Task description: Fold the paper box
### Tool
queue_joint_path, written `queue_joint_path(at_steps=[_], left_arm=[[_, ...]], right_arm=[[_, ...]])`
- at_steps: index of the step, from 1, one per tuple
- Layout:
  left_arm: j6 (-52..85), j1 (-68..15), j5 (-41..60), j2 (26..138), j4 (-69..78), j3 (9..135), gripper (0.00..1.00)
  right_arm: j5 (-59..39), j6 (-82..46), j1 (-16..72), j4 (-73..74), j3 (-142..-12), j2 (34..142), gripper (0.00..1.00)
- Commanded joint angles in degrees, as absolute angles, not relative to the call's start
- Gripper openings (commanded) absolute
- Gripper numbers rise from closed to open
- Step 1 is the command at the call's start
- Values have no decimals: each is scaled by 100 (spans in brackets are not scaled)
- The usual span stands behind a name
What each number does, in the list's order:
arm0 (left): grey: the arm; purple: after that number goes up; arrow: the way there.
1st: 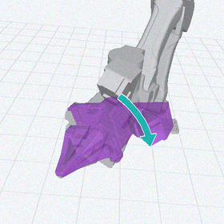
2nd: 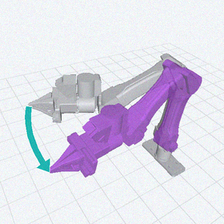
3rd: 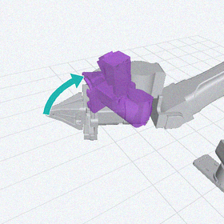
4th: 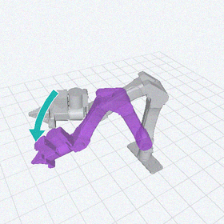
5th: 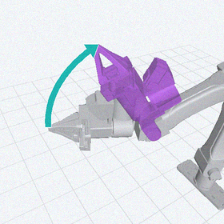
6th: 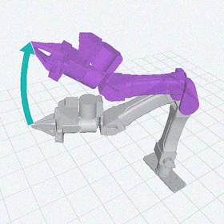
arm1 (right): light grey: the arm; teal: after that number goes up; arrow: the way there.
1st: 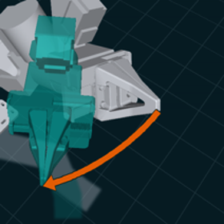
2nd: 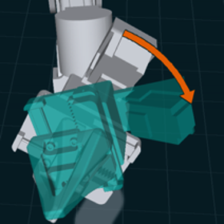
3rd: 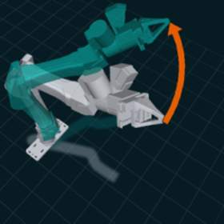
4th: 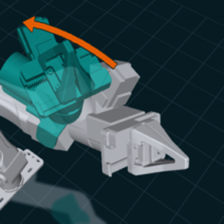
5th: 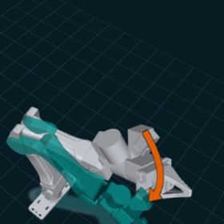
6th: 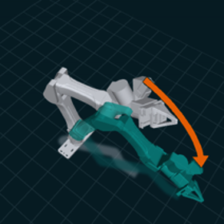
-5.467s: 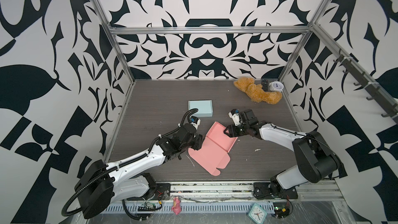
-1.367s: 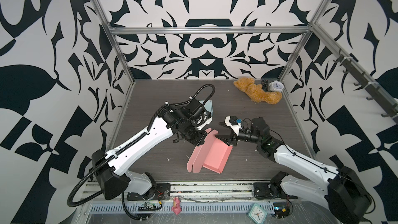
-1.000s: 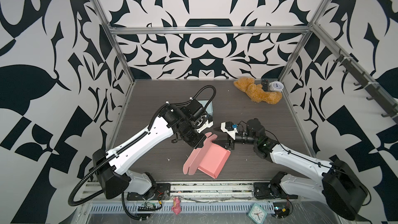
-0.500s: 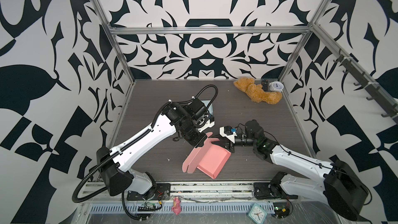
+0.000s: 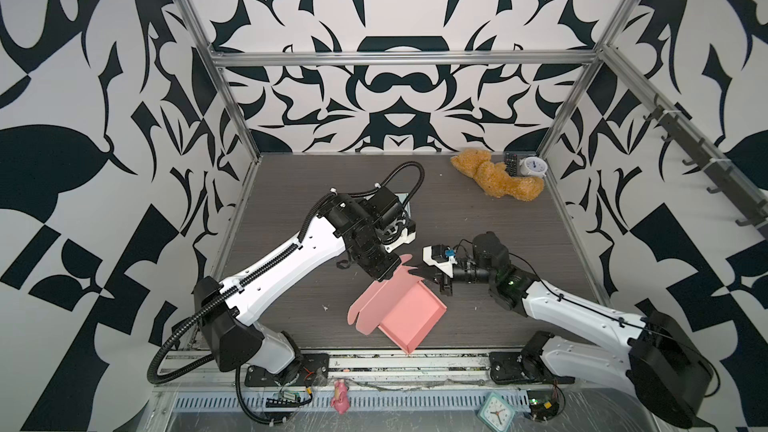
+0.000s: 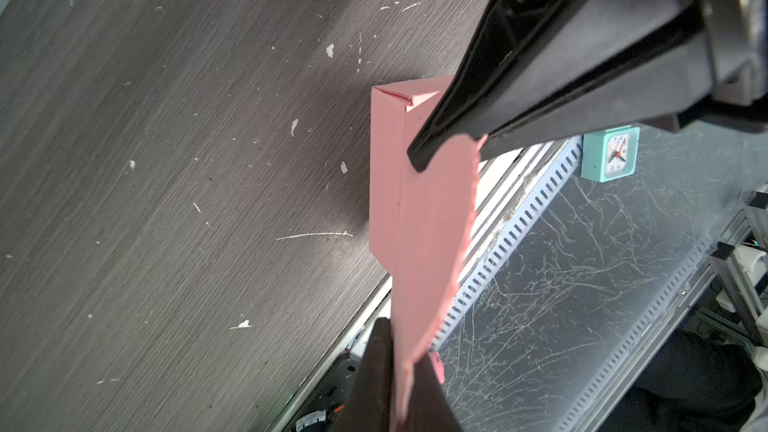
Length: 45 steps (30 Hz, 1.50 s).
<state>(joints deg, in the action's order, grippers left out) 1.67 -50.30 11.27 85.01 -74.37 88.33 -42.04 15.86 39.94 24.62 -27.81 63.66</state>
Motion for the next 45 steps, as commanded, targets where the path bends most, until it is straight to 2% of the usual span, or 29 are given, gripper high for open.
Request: queue_joint_path(at_steps=[1,5,11,14,20,27,34,38,45], left_arm=[[87,-5001,1006,8563,-7633,8957,16],[135,-4916,995,8466,-7436,8834,35],[518,-4778,1031,7929,-6512,8169,72],[690,-4474,952,7470,-5911,7601,82],[910,-4168,1097,6453,-4075,6270,84],[1184,-3973,1259,5992,-2510,5254,84],[1463,-3566,1288,6003,-1745,4582,84],[1670,-3533,1488,5907,-848,4046,84],[1652,-3529,1470,6166,-344,3744,84]], right_arm=[[-3997,1713,4039,2586,-2839,6180,0],[-3581,1747,4025,2766,-2668,6040,0],[-3297,1646,4023,2949,-2531,6020,0],[-3113,1551,4015,3087,-2481,6029,0],[-2876,1191,3912,3399,-2354,5961,0],[-2438,714,3690,3682,-2077,5795,0],[-2303,199,3437,4171,-1750,5739,0],[-2323,91,3294,4125,-1697,5666,0],[-2180,-2,3150,4101,-1552,5509,0]])
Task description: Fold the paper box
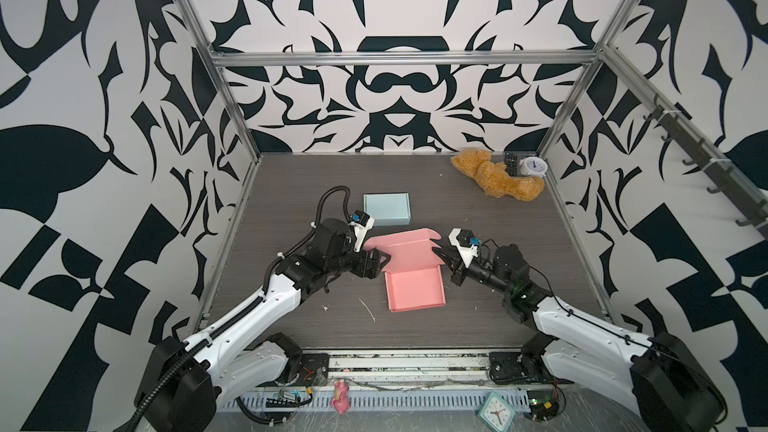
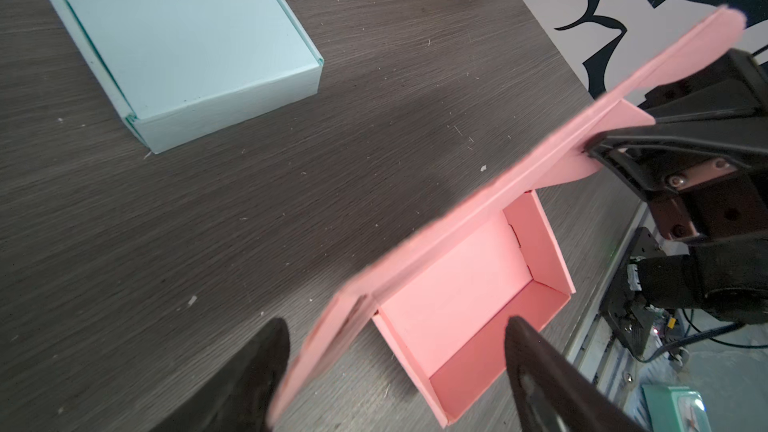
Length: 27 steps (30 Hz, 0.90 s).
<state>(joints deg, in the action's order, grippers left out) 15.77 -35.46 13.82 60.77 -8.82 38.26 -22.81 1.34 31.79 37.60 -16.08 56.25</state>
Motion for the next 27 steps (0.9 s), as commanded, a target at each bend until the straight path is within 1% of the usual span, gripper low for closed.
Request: queue_joint_path(at_steps=[1,4,6,8,11,17,20,27], left_arm=[[1671,-3524,1483,6198,-205,3684,84],[1632,-3516,1512,6265,105,3580,83],[1585,-3475,1518,6298,280,3495,75],[1528,-3389,1519,6319,389,3437,71],[1502,-3244,1474,6360,593,3295,72],[1580,-3005,1924,6587,1238,3033,74],[1509,-2932,2315,6749,1393,3062,74],[1368,-2894,2604,7142,1376,3190,68]], right_arm=[[-2163,-7,3150,4087,-1531,5486,0],[-2108,0,3145,4071,-1469,5432,0],[-2105,8,3129,4069,-1459,5414,0],[-2130,3,3103,4082,-1458,5431,0],[-2137,0,3103,4168,-1420,5441,0],[-2127,4,3101,4204,-1381,5423,0],[-2135,6,3102,4225,-1380,5440,0],[-2164,7,3095,4297,-1362,5524,0]])
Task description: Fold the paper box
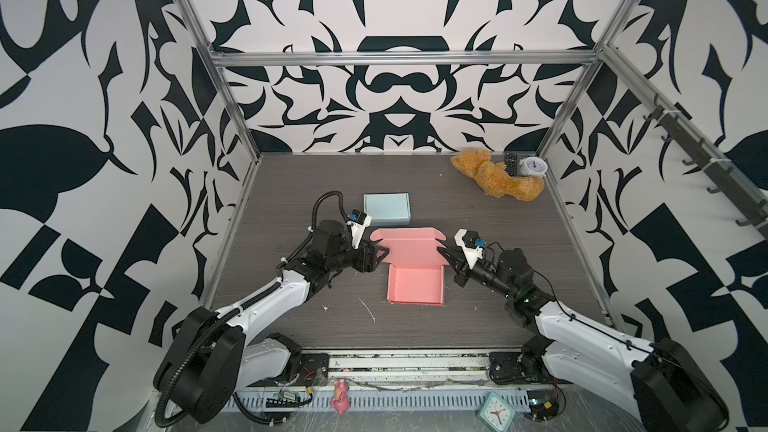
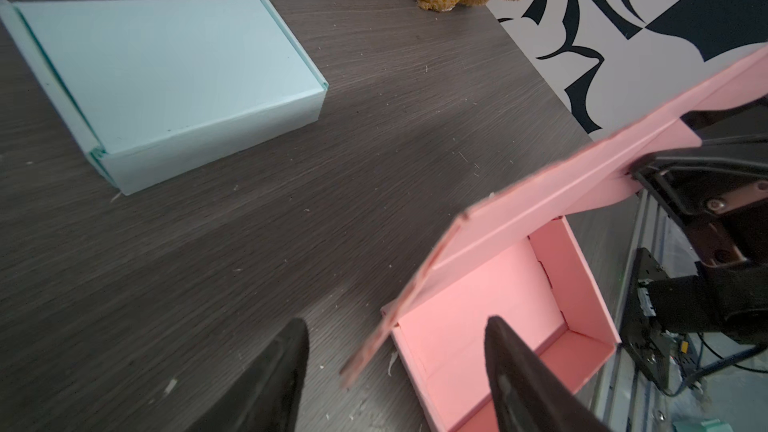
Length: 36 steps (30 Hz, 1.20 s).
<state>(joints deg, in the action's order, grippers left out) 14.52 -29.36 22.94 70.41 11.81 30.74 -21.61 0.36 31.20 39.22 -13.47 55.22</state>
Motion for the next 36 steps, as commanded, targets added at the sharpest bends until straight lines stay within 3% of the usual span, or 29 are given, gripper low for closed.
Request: queue_joint_path(at_steps=[1,24,36], left_arm=[[1383,-2892,2631,7166,1435,3175,67],[1278,-2826,2795,6888,1360,2979,30],[1213,-2830,2682,6893,1274,2988,17]], right_arm=[[-2153,9,3094,4303,-1362,5528,0],[-1982,0,3099,4543,-1266,5605,0],[-1950,0,3099,4537,-1291,5686,0]])
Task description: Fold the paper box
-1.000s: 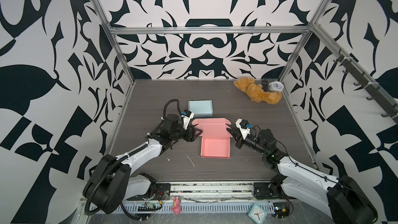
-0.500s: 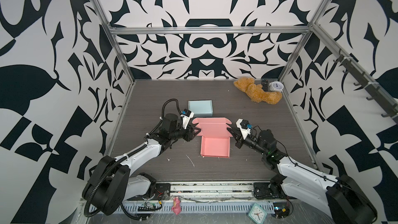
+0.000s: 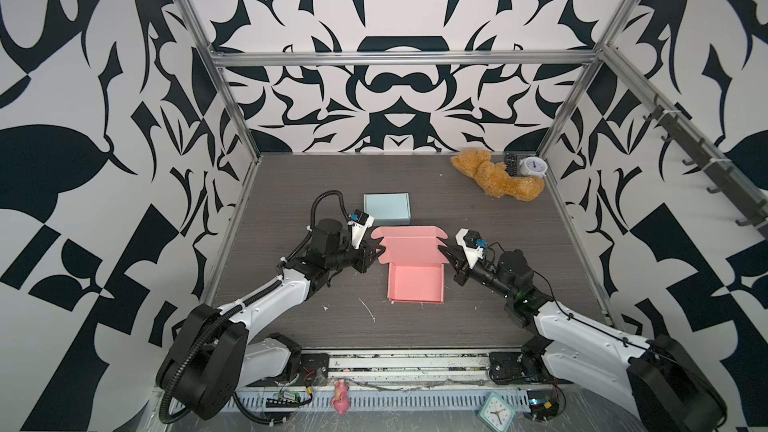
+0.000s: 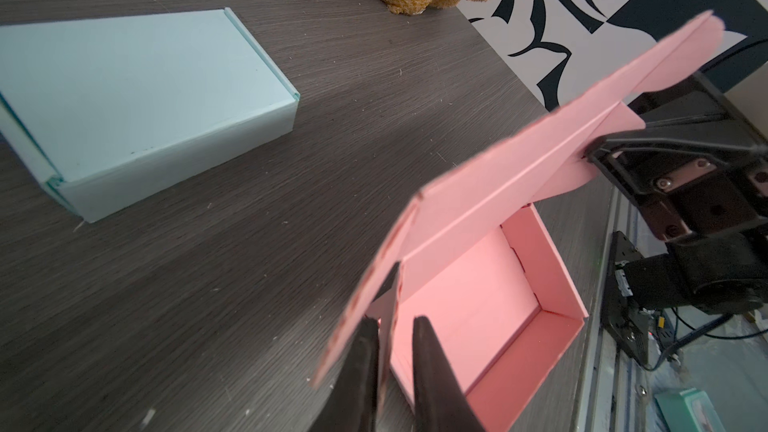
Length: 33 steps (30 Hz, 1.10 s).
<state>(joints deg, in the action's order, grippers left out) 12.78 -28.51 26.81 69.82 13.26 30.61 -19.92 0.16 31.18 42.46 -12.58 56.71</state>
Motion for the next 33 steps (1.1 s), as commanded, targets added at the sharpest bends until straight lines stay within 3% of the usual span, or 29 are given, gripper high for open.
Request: queue_joint_path(at_steps=[1,7,17,33], left_arm=[[1198,-2822,2667,6885,1280,2971,16],[1095,-2824,2569,6834,1108,2994,8],[963,-2829,2496,6689,1026,2971,3],[875,-2826,2448,6557,945,2935,1]], right_arm=[[-1934,15,3094,4514,-1301,5687,0],[-2062,81,3100,4341,-1390,5686,2],[-2235,106,3094,4154,-1610,5730,25],[-2059,95,3098,3709,-1901,5774,19]])
